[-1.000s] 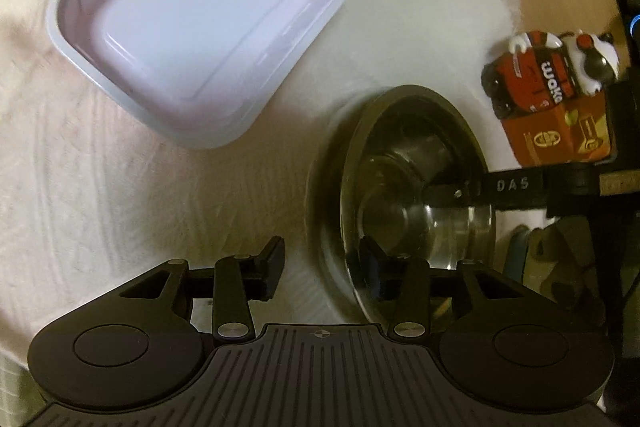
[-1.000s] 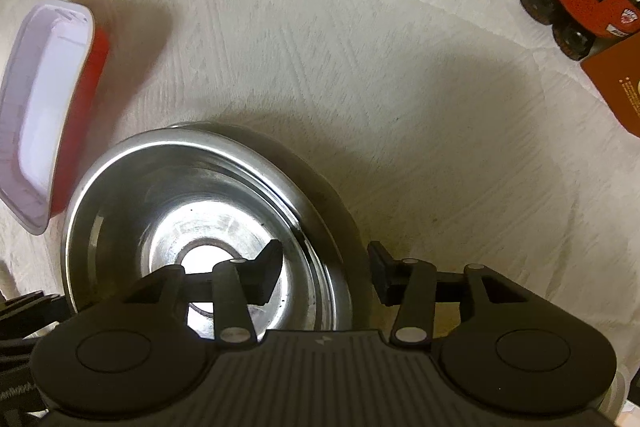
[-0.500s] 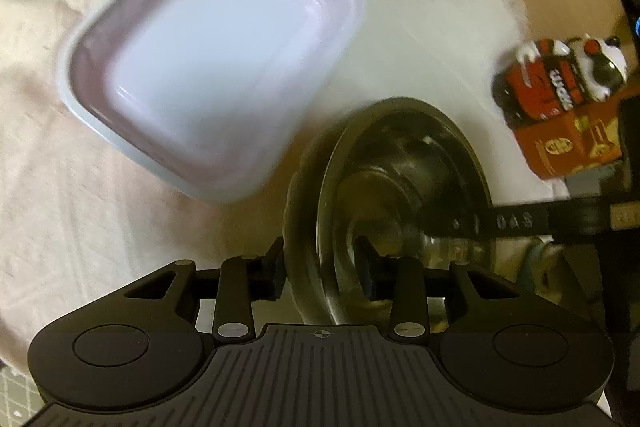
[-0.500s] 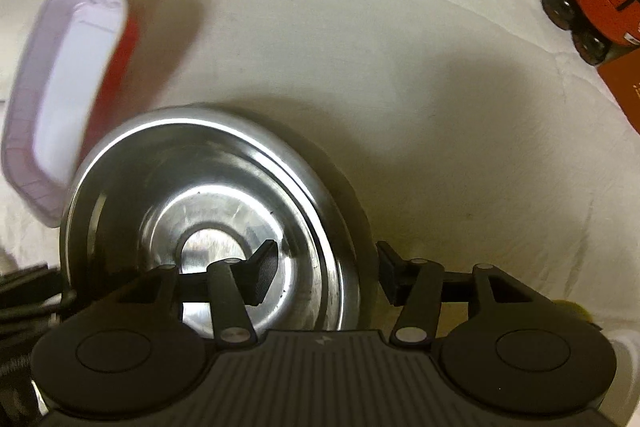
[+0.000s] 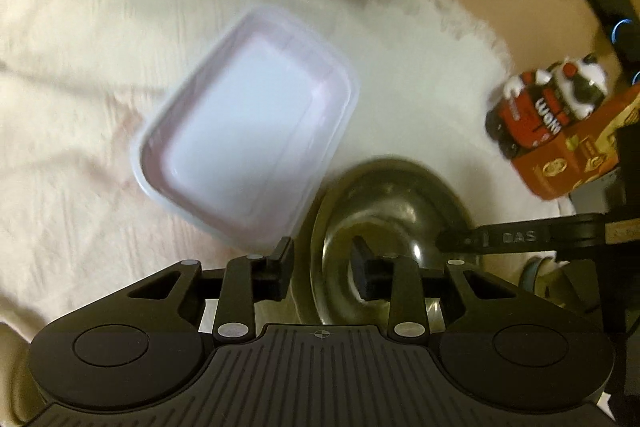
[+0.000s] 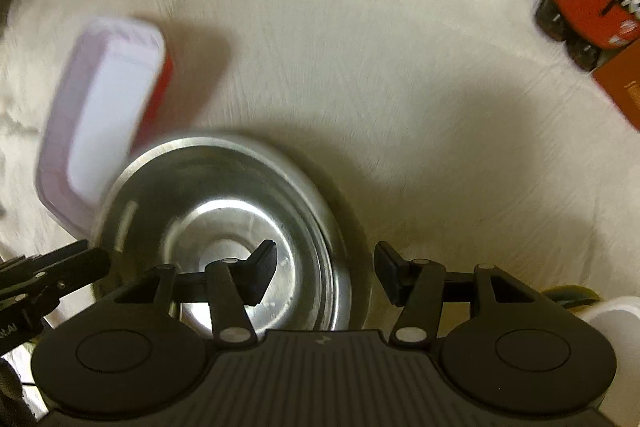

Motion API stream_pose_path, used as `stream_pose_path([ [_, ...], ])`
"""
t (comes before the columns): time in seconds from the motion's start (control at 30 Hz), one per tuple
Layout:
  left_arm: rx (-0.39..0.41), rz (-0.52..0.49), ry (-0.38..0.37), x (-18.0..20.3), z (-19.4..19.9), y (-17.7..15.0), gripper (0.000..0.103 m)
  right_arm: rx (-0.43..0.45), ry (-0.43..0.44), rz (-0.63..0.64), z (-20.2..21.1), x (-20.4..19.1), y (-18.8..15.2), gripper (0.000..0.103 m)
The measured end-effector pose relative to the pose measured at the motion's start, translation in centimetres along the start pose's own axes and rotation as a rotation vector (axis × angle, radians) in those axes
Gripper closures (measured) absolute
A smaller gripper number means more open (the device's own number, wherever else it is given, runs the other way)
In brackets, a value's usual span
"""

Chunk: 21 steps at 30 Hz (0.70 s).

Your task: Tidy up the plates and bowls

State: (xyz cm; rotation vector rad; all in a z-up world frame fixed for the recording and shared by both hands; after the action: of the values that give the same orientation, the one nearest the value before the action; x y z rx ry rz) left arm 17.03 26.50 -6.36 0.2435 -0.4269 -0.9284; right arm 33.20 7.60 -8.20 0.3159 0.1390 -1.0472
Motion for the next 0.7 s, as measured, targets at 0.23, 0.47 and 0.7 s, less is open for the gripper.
stream_pose_path([
  [0.23,0.061,-0.066,-0.094,1.8,2.2,1.5,0.069,0.312,-0.028,0.030,9.5,-0.3,-3.5,0.048],
  [0.47,-0.050,-0.224,-0.285,7.7,0.5,0.5,0.069,0.576,-0.285,-0.115,16.0,4.6,-11.1,0.048],
  [0.7,-0.069,-0.366,-0.378,14.6,1.5,-2.5,0.069,0.500,-0.294,-0.278,14.6,9.6,-16.8,0.049],
])
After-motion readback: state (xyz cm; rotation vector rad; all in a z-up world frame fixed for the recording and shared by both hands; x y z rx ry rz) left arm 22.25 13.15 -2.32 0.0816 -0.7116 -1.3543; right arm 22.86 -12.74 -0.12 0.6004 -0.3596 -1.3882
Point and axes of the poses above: each gripper's, at about its wrist camera, not at the fingertips, and z roughly against the way its jaws point, x to its right, y to its top, the point moved 1 cm from there along -z, roughly the way its jaws point, and after that the axes turned 10 degrees about y, right-handed, at the moved point
